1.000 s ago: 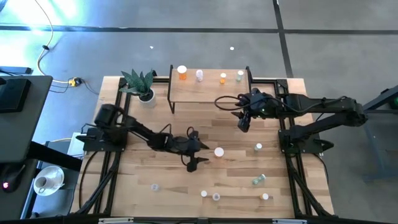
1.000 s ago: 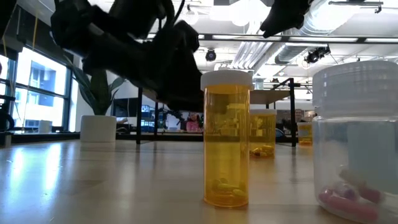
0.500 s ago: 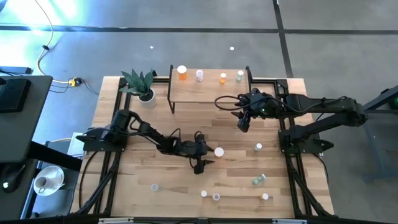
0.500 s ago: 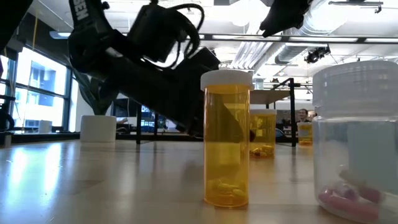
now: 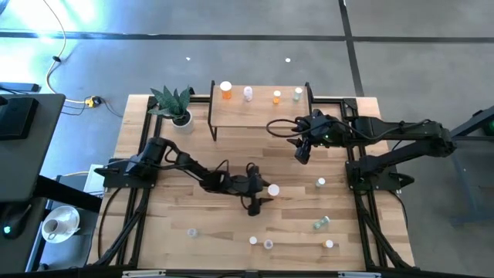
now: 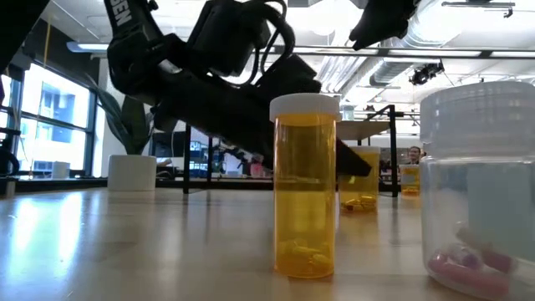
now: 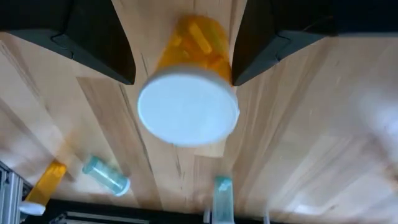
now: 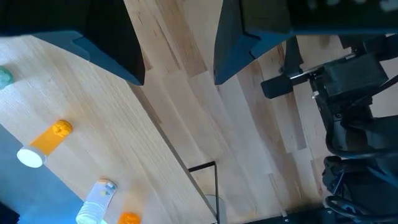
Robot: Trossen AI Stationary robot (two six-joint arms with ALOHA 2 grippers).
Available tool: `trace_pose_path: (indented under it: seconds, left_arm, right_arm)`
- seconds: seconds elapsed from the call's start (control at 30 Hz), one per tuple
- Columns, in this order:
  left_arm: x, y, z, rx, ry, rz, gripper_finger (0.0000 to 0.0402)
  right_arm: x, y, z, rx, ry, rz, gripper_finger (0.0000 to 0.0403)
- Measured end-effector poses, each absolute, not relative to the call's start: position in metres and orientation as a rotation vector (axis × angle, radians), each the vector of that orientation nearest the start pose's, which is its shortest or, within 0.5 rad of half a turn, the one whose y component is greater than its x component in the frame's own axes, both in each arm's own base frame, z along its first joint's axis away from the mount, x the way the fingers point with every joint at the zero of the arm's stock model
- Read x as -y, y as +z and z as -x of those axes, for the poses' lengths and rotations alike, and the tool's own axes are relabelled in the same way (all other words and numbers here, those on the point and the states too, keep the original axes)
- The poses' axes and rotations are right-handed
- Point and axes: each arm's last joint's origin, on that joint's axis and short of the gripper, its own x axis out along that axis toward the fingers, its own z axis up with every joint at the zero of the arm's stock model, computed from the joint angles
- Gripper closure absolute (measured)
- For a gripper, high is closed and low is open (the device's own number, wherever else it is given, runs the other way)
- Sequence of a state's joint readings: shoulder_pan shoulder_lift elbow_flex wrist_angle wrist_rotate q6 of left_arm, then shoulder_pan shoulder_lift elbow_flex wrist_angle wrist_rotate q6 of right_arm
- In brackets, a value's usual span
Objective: Pick and place medicine bottles onto shelf by color
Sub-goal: Put the bottom large orange pill bottle aligned with the other large orange pill bottle on the shelf
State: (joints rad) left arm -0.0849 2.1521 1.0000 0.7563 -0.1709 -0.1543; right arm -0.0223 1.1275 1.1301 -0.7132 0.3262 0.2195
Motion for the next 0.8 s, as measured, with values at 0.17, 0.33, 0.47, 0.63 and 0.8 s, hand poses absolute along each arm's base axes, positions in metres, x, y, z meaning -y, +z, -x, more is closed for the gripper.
trace_pose_path:
  seconds: [0.17, 0.33, 0.47, 0.63, 0.8]
  left_arm:
    - [0.0295, 0.0924, -0.412, -0.369, 0.116, 0.075, 0.0145]
    - [0.0286, 0.0909, -0.4116, -0.389, 0.144, 0.06, 0.0145]
    - [0.0284, 0.0904, -0.4113, -0.394, 0.152, 0.058, 0.0146]
    - [0.0284, 0.0904, -0.4113, -0.396, 0.147, 0.032, 0.0162]
    - [0.0284, 0.0904, -0.4114, -0.396, 0.147, 0.032, 0.0188]
  right_arm:
    - [0.0143, 0.3405, -0.2235, -0.665, -0.409, -0.1, 0.0219]
    - [0.0135, 0.3405, -0.2235, -0.665, -0.406, -0.099, 0.0219]
    - [0.0131, 0.3405, -0.2235, -0.665, -0.404, -0.098, 0.0219]
    - [0.0131, 0.3405, -0.2236, -0.666, -0.404, -0.098, 0.0219]
    - [0.0131, 0.3405, -0.2236, -0.666, -0.404, -0.098, 0.0219]
